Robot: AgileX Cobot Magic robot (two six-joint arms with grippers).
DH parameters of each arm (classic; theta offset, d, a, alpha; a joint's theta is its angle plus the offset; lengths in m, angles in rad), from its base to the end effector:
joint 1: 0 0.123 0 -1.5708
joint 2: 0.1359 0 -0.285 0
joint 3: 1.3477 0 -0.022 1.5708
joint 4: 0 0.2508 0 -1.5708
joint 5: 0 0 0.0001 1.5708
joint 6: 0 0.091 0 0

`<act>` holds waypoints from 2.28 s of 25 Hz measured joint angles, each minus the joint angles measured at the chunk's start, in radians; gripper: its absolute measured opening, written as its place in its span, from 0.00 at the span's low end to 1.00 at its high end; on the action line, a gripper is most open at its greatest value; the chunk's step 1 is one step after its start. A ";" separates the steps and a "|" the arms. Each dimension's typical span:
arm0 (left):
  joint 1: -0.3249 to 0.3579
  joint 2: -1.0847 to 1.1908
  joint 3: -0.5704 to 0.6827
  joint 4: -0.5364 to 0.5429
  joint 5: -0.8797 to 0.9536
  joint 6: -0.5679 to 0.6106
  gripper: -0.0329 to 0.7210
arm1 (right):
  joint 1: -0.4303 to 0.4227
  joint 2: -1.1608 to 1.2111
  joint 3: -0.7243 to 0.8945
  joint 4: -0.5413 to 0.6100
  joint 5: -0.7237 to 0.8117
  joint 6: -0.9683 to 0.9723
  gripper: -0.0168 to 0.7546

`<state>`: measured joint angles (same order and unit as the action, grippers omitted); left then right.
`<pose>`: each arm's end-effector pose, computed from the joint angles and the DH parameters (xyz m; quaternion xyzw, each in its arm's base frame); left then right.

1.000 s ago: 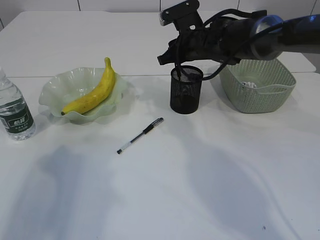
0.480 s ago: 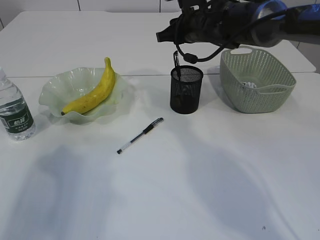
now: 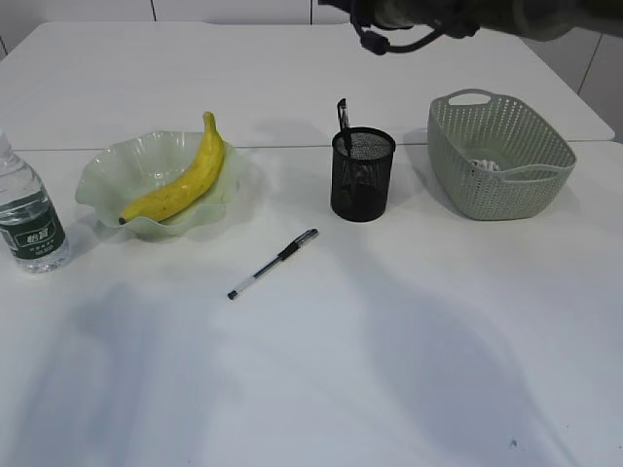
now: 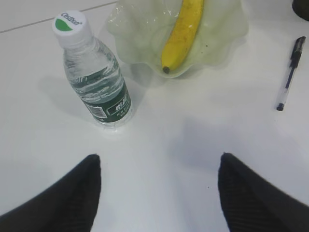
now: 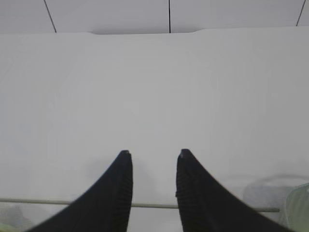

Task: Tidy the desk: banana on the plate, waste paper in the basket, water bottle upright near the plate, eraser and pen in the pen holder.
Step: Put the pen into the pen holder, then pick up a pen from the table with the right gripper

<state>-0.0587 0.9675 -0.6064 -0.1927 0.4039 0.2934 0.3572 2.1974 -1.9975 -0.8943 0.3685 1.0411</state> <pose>0.1893 -0.0180 0.2743 0.0948 0.8950 -0.0215 0.4353 0.5060 0.1615 0.2927 0.0096 0.8151 0.0388 0.5779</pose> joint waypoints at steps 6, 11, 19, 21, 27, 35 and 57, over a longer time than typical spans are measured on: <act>0.000 0.000 0.000 0.000 0.000 0.000 0.76 | 0.000 -0.065 -0.004 0.201 0.054 0.007 0.33; 0.000 0.000 0.000 0.000 0.000 0.000 0.76 | 0.004 -0.081 -0.004 0.293 0.115 0.009 0.33; 0.000 0.000 0.000 0.000 0.016 0.000 0.76 | 0.066 -0.116 -0.004 0.313 0.262 -0.117 0.33; 0.000 0.000 0.000 0.000 0.025 0.000 0.76 | 0.085 -0.118 -0.004 0.313 0.267 -0.179 0.33; 0.000 0.000 0.000 0.000 0.039 0.000 0.76 | 0.111 -0.120 -0.004 0.355 0.347 -0.223 0.33; 0.000 0.000 0.000 0.000 0.053 0.000 0.76 | 0.111 -0.120 -0.004 0.569 0.436 -0.215 0.33; 0.000 0.000 0.000 -0.003 0.189 0.000 0.76 | 0.111 0.021 -0.008 0.972 0.614 -0.086 0.33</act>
<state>-0.0587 0.9675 -0.6064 -0.1954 0.5932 0.2934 0.4686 2.2188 -2.0059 0.0779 0.9823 0.9553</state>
